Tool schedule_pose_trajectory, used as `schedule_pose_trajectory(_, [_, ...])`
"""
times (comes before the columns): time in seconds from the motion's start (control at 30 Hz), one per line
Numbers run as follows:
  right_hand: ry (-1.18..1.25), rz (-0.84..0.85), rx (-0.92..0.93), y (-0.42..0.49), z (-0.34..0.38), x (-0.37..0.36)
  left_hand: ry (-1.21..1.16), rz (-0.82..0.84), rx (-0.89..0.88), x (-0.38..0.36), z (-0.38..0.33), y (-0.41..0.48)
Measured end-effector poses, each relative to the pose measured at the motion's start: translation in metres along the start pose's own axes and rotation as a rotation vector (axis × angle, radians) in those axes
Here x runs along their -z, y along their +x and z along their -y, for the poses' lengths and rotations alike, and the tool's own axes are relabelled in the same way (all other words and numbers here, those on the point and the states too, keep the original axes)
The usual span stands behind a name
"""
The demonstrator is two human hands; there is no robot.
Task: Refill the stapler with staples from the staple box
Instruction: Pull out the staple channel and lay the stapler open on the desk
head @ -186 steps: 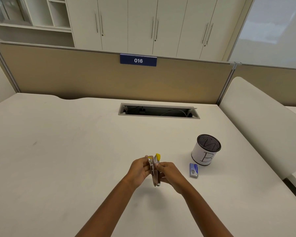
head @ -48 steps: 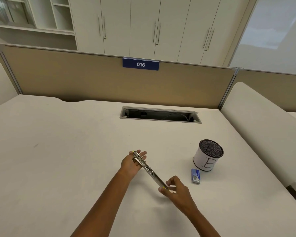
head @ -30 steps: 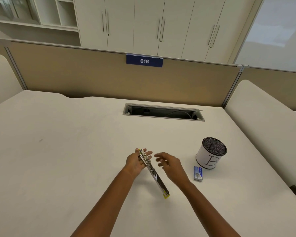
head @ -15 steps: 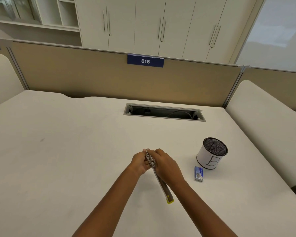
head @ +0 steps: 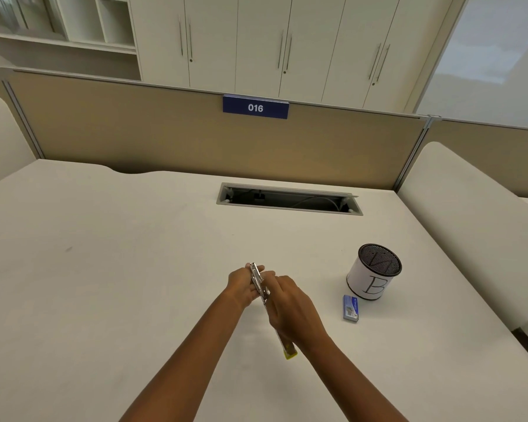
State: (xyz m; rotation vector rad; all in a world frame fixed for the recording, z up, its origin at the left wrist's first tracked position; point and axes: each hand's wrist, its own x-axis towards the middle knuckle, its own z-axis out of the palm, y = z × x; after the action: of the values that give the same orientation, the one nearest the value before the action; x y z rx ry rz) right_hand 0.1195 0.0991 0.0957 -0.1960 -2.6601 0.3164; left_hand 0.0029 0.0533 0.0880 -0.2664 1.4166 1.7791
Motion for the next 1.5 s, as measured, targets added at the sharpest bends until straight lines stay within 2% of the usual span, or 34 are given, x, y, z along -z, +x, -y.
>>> schedule_pose_trajectory(0.3, [0.409,-0.075,-0.233,0.01,0.003,-0.006,-0.036,0.011,0.011,-0.002,0.0,0.003])
schedule_pose_trajectory(0.57, [0.385,-0.047,-0.132,-0.005,0.003,-0.008,-0.096,0.084,0.055,0.009,-0.002,0.005])
schedule_pose_trajectory(0.63, [0.478,-0.069,-0.234,-0.006,0.004,-0.008,-0.124,0.118,0.068,0.011,-0.001,0.005])
schedule_pose_trajectory(0.73, [0.715,-0.084,-0.562,-0.003,0.005,-0.008,-0.18,0.166,0.066,0.01,0.002,0.004])
schedule_pose_trajectory(0.83, [0.819,0.024,-0.817,0.001,0.0,-0.008,-0.255,0.196,0.036,0.01,0.003,0.004])
schedule_pose_trajectory(0.97, [0.915,0.206,-0.939,0.0,-0.006,-0.008,-0.291,0.242,0.016,0.011,0.007,0.009])
schedule_pose_trajectory(1.07, [0.984,0.328,-0.963,0.0,-0.009,-0.005,-0.308,0.274,0.004,0.013,0.011,0.011])
schedule_pose_trajectory(1.13, [1.051,0.364,-0.979,0.0,-0.013,-0.005,-0.315,0.3,-0.015,0.013,0.014,0.01])
schedule_pose_trajectory(1.23, [1.122,0.327,-1.006,-0.003,-0.016,-0.006,-0.328,0.342,-0.057,0.012,0.017,0.008])
schedule_pose_trajectory(1.33, [1.188,0.259,-1.019,-0.004,-0.017,-0.01,-0.252,0.36,-0.155,0.007,0.02,0.001])
schedule_pose_trajectory(1.5, [1.366,0.235,-1.038,-0.004,-0.021,-0.017,0.138,0.382,-0.4,-0.014,0.022,-0.013])
